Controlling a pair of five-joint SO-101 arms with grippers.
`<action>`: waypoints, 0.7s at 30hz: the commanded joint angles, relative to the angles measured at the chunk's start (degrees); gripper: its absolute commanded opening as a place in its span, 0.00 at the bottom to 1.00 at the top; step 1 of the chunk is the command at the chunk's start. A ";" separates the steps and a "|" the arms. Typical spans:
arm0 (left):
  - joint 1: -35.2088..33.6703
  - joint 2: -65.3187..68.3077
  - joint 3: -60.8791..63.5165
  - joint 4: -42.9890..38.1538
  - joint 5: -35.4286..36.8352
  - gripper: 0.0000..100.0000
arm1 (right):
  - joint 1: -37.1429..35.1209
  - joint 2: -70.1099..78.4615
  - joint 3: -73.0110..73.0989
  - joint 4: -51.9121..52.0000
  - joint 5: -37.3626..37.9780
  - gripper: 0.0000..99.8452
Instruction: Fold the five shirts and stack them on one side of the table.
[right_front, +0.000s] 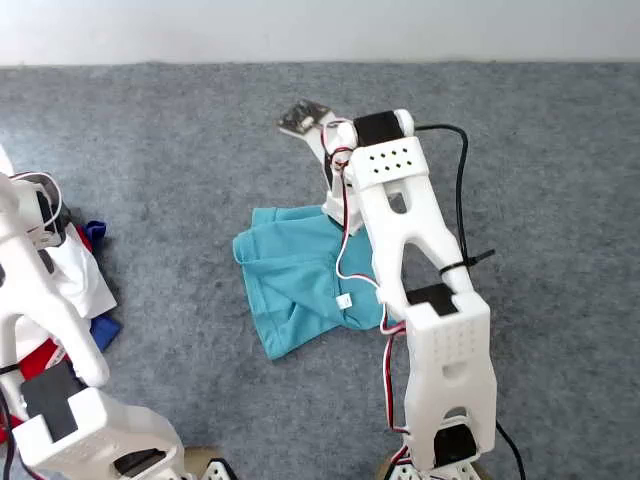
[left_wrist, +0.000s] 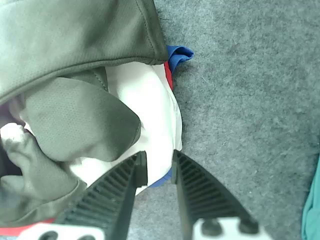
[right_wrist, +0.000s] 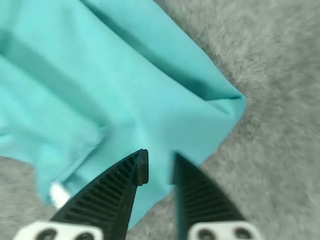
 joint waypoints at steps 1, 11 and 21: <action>0.26 -2.20 0.22 0.88 2.20 0.09 | 4.18 4.44 -1.67 -3.82 2.81 0.04; 0.26 -2.20 1.01 0.53 2.11 0.09 | 12.44 11.12 -16.09 -2.77 3.60 0.04; 0.35 -2.02 1.10 0.18 2.20 0.09 | 0.92 11.74 -30.15 5.58 3.52 0.22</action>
